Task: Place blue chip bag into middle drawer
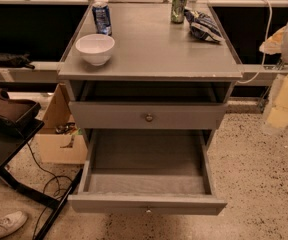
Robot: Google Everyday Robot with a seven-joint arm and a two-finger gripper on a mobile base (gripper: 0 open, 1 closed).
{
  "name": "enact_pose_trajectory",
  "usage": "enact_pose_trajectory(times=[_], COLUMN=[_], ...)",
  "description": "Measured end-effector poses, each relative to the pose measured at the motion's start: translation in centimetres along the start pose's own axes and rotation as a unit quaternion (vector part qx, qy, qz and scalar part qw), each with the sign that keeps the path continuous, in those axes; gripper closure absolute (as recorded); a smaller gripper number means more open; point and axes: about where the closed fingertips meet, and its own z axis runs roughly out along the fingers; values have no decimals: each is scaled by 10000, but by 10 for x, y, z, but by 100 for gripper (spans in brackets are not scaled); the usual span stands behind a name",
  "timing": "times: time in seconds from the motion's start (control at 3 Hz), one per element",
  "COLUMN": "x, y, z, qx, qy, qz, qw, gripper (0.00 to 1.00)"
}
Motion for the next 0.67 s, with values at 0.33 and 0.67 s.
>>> enact_pose_trajectory(times=[0.33,0.67], x=[0,4], y=[0,-27], z=[0,0], qx=[0,350], qy=[0,-169], qz=[0,-52], qw=[10000,9992], gripper=[0,0])
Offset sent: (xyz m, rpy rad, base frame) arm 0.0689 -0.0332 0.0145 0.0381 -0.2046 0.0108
